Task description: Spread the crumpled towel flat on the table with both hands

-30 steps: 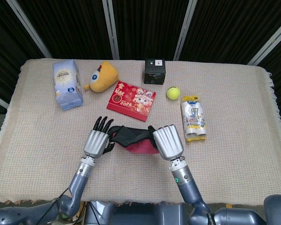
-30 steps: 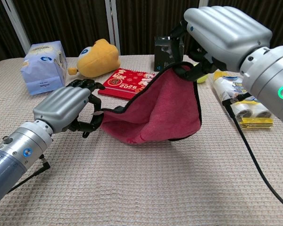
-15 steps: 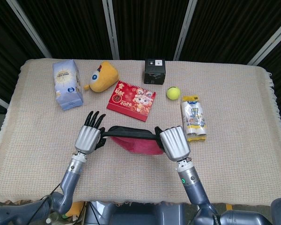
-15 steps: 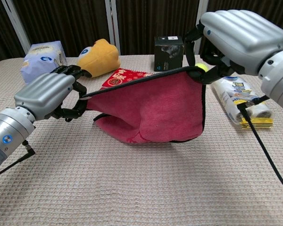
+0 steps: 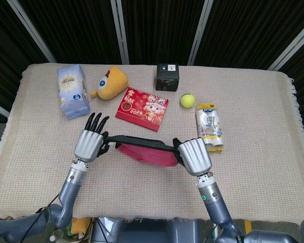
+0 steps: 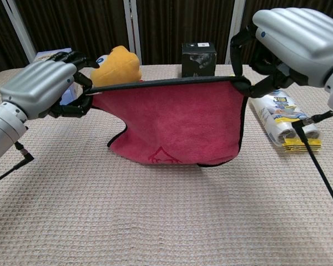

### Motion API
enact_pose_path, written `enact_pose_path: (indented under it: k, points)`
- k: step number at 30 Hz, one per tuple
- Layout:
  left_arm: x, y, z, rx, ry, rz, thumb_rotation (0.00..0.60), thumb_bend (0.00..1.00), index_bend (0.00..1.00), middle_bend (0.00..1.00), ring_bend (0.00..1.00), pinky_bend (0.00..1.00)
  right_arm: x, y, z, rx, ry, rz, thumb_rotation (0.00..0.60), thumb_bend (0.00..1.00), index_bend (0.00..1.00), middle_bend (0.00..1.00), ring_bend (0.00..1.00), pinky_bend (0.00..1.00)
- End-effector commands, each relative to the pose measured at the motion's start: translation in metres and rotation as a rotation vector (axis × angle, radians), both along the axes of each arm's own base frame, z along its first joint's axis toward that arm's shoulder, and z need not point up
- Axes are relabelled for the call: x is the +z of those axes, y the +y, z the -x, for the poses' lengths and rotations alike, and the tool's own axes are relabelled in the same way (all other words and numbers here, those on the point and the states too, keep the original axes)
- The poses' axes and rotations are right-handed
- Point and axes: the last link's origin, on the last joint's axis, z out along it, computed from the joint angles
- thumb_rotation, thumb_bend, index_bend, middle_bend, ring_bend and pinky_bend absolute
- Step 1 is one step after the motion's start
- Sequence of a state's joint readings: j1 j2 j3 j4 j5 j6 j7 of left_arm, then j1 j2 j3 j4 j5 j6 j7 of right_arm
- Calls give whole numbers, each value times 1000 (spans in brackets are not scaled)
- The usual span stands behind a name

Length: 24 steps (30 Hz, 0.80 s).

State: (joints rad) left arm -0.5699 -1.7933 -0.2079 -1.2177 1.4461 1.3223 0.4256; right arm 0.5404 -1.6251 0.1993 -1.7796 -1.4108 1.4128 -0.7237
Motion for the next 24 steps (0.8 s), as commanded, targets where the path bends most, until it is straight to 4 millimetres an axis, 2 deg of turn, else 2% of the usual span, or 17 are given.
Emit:
enact_pose_path:
  k: [1,6,11,24]
  points:
    - [12,6,-6,-15,3,-26,600,633,681,126,0,0,3,0,0,1,-8,3,600,649,763,999,1000,1000]
    - [25,14,-18,-34,-3,-44,600,633,684,130,0,0,9,-8,-2,8,-30,10,600,650,763,999,1000,1000]
    - [34,23,-35,-49,-15,-55,600,632,687,132,0,0,16,-24,-12,1,-60,26,600,650,763,999,1000,1000]
    - [40,45,-69,-48,-45,-61,600,633,691,137,0,0,26,-64,-29,-25,-127,49,600,649,763,999,1000,1000]
